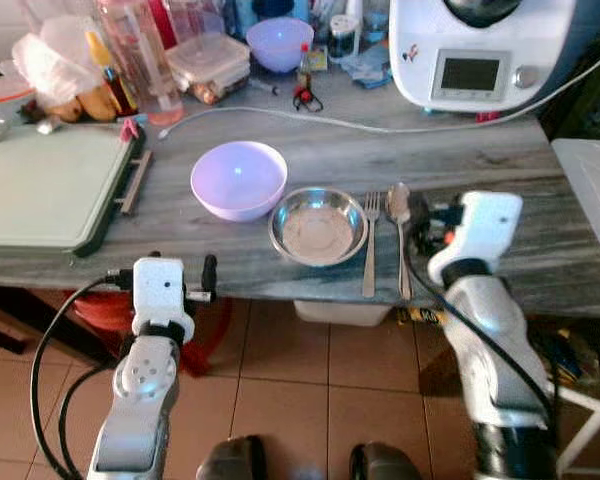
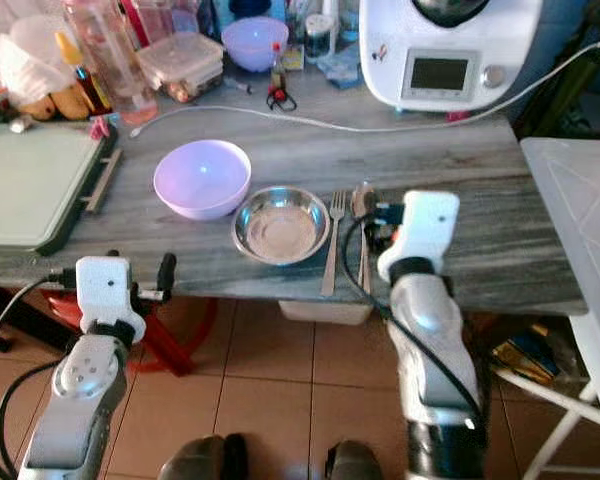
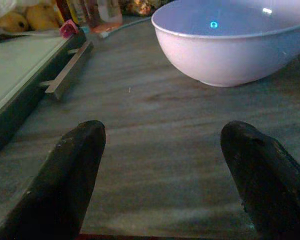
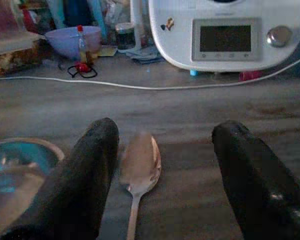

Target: Setting the table

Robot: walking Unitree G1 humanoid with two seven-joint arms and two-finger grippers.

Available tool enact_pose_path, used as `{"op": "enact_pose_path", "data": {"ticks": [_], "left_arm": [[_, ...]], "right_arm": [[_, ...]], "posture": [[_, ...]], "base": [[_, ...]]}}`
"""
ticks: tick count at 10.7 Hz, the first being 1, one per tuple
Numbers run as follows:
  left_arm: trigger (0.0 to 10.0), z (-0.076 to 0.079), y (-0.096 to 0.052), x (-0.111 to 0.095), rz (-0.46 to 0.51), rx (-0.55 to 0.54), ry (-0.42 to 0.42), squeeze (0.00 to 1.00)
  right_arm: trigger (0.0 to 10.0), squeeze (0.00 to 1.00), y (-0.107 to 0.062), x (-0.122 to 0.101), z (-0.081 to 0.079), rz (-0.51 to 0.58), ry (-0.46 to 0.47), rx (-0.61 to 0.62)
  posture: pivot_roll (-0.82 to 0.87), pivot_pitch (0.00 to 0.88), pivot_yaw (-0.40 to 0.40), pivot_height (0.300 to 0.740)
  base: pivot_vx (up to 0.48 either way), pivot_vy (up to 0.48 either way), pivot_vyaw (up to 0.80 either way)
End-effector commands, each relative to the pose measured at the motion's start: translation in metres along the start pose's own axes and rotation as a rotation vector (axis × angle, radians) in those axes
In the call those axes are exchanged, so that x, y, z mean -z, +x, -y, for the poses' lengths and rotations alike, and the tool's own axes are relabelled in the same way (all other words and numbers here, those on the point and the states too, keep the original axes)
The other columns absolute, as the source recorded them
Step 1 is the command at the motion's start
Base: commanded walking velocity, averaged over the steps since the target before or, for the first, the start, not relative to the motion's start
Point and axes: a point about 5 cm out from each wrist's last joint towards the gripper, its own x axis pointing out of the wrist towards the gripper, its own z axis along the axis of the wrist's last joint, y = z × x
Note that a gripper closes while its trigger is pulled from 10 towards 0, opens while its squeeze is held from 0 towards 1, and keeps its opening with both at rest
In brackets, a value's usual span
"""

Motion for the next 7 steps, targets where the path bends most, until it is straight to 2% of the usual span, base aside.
{"op": "enact_pose_path", "data": {"ticks": [1, 5, 7], "left_arm": [[10.0, -0.005, 0.0019, -0.0023, 0.001, -0.021, 0.011, 0.0], [10.0, -0.004, 0.0014, -0.0042, 0.005, -0.016, 0.006, 0.0], [10.0, -0.0049, 0.0015, -0.0043, 0.004, -0.018, 0.008, 0.0]], "right_arm": [[10.0, 0.0, -0.0035, -0.0022, -0.0001, 0.013, -0.01, -0.01], [10.0, 0.0, -0.0046, 0.0021, 0.0035, 0.007, -0.011, 0.02], [10.0, 0.0, -0.0014, 0.0058, 0.0065, -0.022, -0.048, 0.051]], "posture": [[-0.05, 0.106, 0.054, 0.74], [-0.04, 0.101, 0.054, 0.74], [-0.04, 0.099, 0.053, 0.74]], "base": [[-0.244, 0.0, 0.0], [-0.247, 0.0, 0.0], [-0.268, 0.0, 0.0]]}}
